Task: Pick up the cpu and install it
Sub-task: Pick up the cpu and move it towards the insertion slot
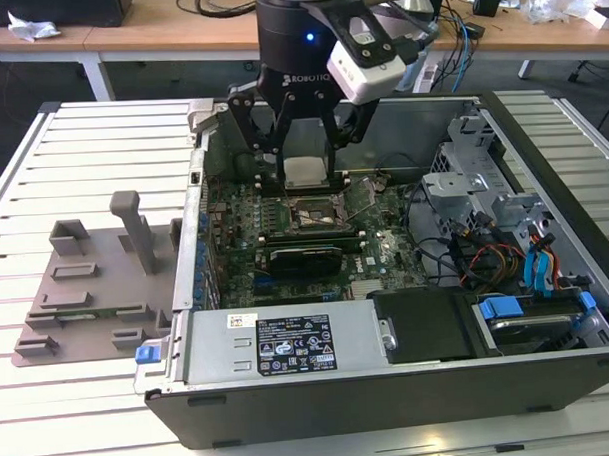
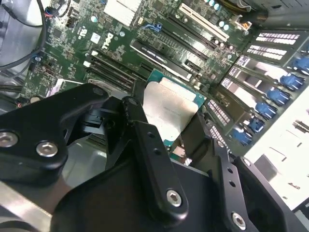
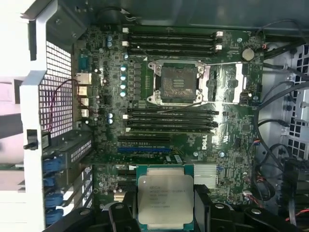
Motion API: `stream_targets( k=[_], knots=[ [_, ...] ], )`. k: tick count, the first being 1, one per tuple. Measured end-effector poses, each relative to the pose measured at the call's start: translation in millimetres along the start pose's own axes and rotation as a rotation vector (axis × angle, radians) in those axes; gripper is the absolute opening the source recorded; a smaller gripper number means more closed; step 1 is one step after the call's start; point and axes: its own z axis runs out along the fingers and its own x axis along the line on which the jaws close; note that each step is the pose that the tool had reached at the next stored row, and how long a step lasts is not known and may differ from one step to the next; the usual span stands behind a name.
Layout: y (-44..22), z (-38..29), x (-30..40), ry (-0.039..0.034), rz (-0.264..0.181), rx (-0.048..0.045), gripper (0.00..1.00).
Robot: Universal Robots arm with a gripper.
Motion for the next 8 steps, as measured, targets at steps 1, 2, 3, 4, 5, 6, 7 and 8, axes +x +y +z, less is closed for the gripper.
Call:
stream_targets(
  k=[1,2,3,4,5,6,7,8],
  knots=[
    [0.4,3.5,-1.3,0.0001,0.0,0.0006,0.55],
    [0.7,6.3,-2.2,0.0,0.0,0.0006,0.55],
    [1.0,8.8,-3.2,0.0,0.0,0.0008,0.55],
    [1.2,10.4,-4.3,0.0001,0.0,0.0009,0.55],
    [1.3,11.1,-5.2,0.0001,0.0,0.0009,0.55],
    [1.4,12.3,-6.9,0.0,0.0,0.0009,0.55],
    [1.6,13.9,-8.8,0.0001,0.0,0.0009,0.55],
    [1.7,15.2,-10.8,0.0001,0.0,0.0009,0.55]
  ],
)
